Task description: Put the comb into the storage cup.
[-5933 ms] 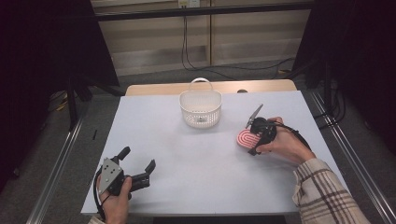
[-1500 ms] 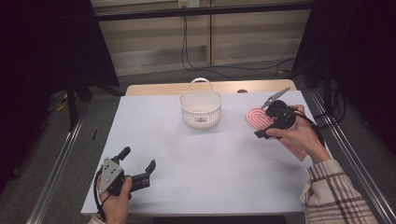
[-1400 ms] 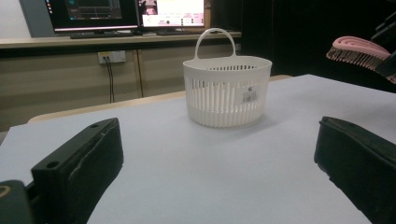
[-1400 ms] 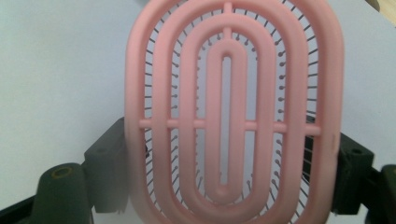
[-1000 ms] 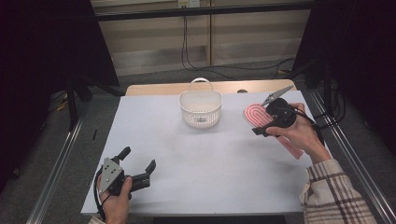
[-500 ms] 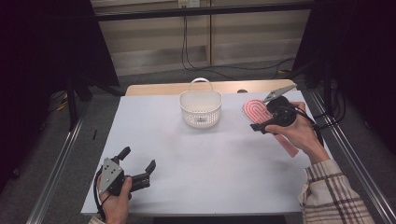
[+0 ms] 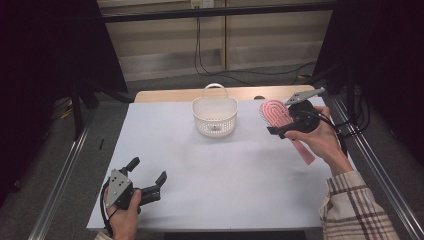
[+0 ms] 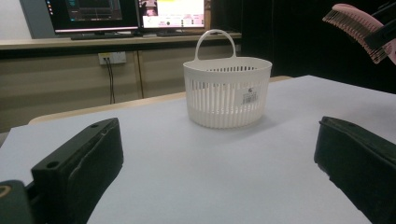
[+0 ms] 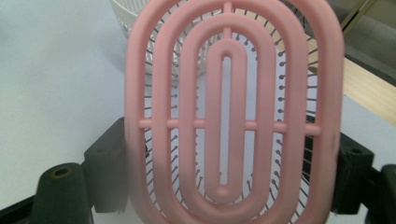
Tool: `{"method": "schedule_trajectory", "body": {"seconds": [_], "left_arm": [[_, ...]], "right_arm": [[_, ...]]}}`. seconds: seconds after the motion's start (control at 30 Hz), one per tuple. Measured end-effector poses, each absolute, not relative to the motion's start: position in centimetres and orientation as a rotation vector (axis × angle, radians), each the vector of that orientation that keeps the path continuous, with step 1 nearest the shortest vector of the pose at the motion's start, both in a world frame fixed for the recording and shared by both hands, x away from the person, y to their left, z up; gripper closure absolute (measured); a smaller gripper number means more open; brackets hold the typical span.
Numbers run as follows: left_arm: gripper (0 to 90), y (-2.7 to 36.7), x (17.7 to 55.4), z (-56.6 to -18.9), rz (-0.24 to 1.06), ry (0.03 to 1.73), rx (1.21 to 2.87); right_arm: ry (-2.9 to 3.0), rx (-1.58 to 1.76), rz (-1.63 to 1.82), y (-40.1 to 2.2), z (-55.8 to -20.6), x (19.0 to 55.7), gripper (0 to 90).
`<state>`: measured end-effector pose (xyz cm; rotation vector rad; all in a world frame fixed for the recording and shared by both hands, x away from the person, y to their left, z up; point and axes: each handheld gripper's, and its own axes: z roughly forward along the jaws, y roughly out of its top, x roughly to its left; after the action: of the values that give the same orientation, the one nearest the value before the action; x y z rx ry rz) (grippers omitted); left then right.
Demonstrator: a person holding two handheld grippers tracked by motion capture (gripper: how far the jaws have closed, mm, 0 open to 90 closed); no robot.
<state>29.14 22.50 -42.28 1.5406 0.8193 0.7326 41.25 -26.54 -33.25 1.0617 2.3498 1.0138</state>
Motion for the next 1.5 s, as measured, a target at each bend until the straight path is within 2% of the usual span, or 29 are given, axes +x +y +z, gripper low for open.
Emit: {"method": "schedule_trajectory", "body": {"seconds": [1.5], "left_arm": [[1.3, 22.5, 29.1, -42.3, 0.734, 0.820, 1.537]], "right_arm": [[2.035, 0.982, 1.269, -26.6, -31.5, 40.7, 19.9]]}}
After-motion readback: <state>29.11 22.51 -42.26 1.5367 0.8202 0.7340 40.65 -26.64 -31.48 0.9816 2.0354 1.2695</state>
